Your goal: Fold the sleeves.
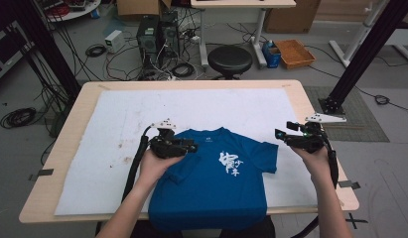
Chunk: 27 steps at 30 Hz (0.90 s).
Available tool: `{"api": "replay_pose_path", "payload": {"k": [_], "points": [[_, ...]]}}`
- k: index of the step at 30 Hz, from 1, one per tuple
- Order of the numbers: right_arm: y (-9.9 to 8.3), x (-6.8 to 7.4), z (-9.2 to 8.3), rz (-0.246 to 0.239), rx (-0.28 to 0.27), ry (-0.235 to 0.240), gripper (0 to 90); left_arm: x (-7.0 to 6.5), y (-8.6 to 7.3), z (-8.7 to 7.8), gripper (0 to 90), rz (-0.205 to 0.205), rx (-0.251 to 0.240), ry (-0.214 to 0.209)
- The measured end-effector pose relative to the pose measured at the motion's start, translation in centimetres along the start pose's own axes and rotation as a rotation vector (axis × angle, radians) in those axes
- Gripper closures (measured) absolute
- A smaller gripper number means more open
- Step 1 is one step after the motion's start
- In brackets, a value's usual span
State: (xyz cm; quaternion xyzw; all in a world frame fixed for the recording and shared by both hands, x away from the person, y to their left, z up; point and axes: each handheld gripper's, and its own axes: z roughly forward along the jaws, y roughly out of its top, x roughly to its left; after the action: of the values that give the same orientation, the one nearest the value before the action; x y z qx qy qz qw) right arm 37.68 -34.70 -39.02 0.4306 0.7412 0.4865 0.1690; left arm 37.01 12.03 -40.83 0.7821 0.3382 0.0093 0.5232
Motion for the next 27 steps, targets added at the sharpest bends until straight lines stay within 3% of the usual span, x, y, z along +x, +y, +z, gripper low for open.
{"api": "replay_pose_path", "payload": {"k": [2, 3, 4, 6, 10, 16, 19, 21, 23, 27], "points": [[-0.3, -0.4, -0.1, 0.024, 0.021, -0.017, 40.8, 0.2, 0.0, -1.2, 55.9, 0.035, -0.026, 0.025], [-0.4, -0.5, -0.1, 0.023, 0.03, -0.019, 44.5, 0.5, -0.2, -2.5, 55.4, 0.07, -0.061, 0.05], [-0.6, -0.6, -0.1, 0.026, 0.045, -0.024, 48.1, 0.5, -0.2, -2.5, 55.4, 0.07, -0.061, 0.05], [-0.9, -0.9, 0.1, 0.035, 0.074, -0.03, 52.7, 1.3, -1.2, -4.6, 55.3, 0.096, -0.107, 0.094], [-1.9, -1.5, 0.9, 0.06, 0.146, -0.02, 58.0, 3.1, -3.2, -6.9, 55.3, 0.136, -0.074, 0.199], [-3.5, -2.0, 2.8, 0.053, 0.238, -0.028, 61.6, 5.5, -5.7, -9.4, 55.4, 0.104, -0.073, 0.239], [-3.9, -1.9, 3.6, 0.033, 0.274, -0.025, 64.1, 6.5, -6.4, -9.9, 55.3, 0.081, -0.068, 0.245], [-4.0, -1.7, 3.7, 0.008, 0.279, -0.048, 71.1, 7.0, -6.7, -9.9, 55.3, 0.063, -0.066, 0.246], [-4.0, -1.6, 3.6, 0.005, 0.283, -0.022, 81.6, 7.2, -6.8, -9.8, 55.4, 0.056, -0.054, 0.255], [-3.8, -1.1, 3.2, 0.0, 0.266, -0.013, 88.8, 7.3, -6.9, -9.4, 55.0, 0.062, -0.03, 0.252]]}}
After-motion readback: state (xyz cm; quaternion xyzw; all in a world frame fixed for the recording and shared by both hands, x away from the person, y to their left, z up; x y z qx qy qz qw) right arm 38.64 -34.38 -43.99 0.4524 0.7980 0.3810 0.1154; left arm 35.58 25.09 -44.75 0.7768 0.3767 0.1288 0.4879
